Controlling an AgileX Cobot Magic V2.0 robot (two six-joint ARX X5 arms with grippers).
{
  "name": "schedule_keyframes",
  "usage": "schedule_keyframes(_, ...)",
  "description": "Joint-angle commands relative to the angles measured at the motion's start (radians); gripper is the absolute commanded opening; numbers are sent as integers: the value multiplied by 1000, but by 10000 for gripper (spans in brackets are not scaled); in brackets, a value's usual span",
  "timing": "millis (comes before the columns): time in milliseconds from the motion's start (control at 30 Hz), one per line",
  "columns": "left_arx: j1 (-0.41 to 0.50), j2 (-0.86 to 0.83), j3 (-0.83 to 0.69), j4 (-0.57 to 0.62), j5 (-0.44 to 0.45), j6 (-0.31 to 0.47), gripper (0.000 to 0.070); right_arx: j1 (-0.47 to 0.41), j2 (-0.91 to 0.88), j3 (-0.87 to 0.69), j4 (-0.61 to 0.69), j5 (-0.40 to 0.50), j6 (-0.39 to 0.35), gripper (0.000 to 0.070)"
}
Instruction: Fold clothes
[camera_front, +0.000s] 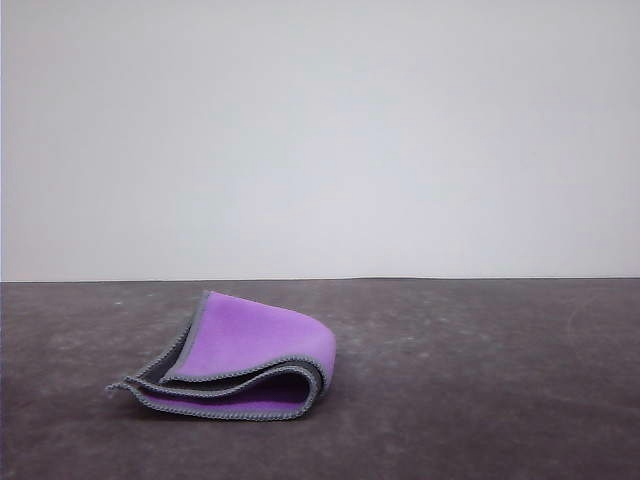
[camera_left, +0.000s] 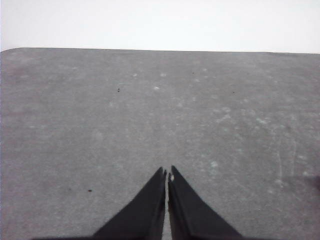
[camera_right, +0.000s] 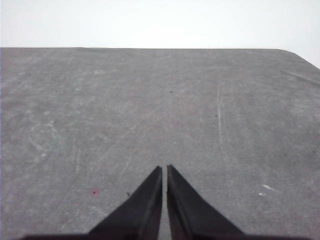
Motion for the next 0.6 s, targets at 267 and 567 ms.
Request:
schedule_keyframes(267, 1, -2, -20, 15, -1, 0, 0, 0, 0, -4, 8, 4, 10, 15)
schedule_keyframes(567, 1, -2, -20, 16, -1, 0, 0, 0, 0, -4, 8, 4, 10, 15)
